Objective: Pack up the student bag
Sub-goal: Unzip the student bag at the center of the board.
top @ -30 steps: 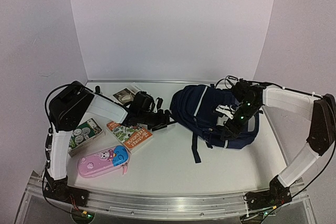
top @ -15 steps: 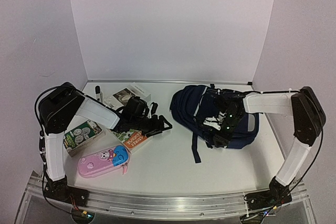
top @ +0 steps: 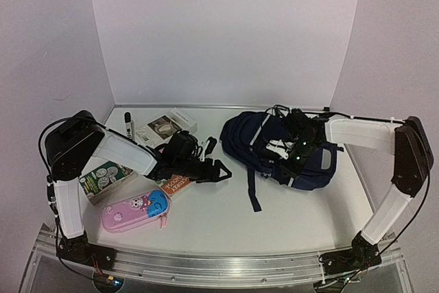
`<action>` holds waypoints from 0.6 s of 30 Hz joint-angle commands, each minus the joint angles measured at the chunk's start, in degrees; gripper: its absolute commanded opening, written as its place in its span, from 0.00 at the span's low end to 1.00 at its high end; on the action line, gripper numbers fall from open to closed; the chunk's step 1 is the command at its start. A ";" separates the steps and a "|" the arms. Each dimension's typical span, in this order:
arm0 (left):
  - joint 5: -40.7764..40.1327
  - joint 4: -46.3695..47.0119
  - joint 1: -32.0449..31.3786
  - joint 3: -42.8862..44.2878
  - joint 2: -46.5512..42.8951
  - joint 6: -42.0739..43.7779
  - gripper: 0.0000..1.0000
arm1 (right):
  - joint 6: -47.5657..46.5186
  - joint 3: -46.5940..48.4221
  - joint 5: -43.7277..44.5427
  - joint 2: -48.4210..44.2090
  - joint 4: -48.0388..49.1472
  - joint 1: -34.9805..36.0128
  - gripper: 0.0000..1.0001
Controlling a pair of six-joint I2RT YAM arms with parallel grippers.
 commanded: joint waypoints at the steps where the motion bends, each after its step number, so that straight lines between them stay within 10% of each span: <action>1: 1.34 0.86 -1.10 2.92 -1.73 4.94 0.65 | 4.00 4.85 -6.18 -4.55 -1.85 0.34 0.00; 18: -0.38 5.79 -5.69 8.56 1.88 10.77 0.52 | 9.78 5.68 -13.33 -5.56 -2.15 0.30 0.00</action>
